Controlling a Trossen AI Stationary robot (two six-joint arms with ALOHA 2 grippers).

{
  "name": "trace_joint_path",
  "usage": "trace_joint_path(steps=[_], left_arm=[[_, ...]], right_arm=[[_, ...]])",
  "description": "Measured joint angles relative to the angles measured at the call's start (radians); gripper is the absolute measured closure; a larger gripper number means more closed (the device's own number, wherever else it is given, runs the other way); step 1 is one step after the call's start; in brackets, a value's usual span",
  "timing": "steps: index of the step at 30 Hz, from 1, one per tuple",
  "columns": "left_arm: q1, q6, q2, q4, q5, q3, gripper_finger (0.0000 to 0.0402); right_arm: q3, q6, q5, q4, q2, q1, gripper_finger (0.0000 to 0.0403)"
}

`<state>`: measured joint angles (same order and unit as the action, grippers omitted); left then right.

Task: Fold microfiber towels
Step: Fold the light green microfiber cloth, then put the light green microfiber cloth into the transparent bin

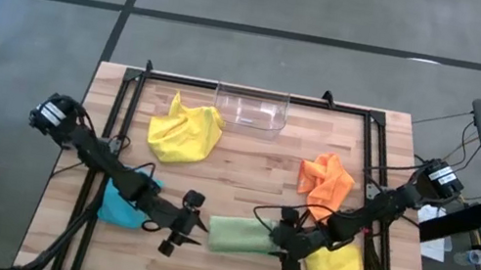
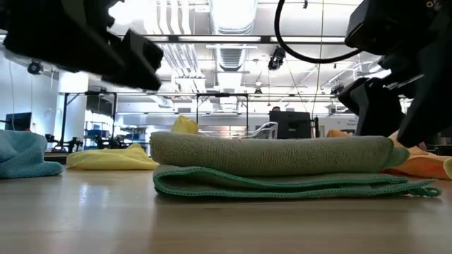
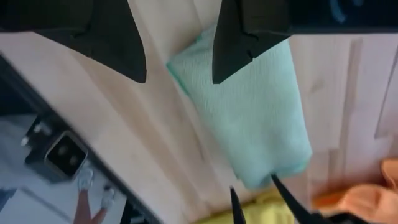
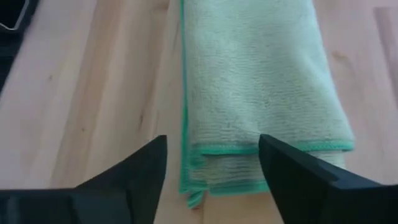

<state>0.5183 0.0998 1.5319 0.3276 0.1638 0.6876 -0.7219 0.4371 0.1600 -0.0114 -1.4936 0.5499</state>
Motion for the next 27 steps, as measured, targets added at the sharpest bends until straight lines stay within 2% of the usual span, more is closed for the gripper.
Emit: trace_joint_path(steps=[6,11,22,27], left_arm=[[-0.001,0.000,0.000,0.106,0.016,-0.001,0.0233],[-0.004,-0.001,0.002,0.145,0.027,-0.001,0.0233],[-0.008,-0.001,0.009,0.250,0.086,-0.020,0.0233],[-0.008,-0.029,-0.008,0.324,0.108,-0.044,0.0233]], right_arm=[[0.000,-0.005,-0.005,-0.042,0.001,0.000,0.0123],[-0.001,-0.067,0.004,-0.145,0.002,0.000,0.0127],[0.037,-0.200,0.215,-0.329,-0.001,0.000,0.0184],[0.079,-0.205,0.231,-0.415,-0.001,-0.001,0.0230]])
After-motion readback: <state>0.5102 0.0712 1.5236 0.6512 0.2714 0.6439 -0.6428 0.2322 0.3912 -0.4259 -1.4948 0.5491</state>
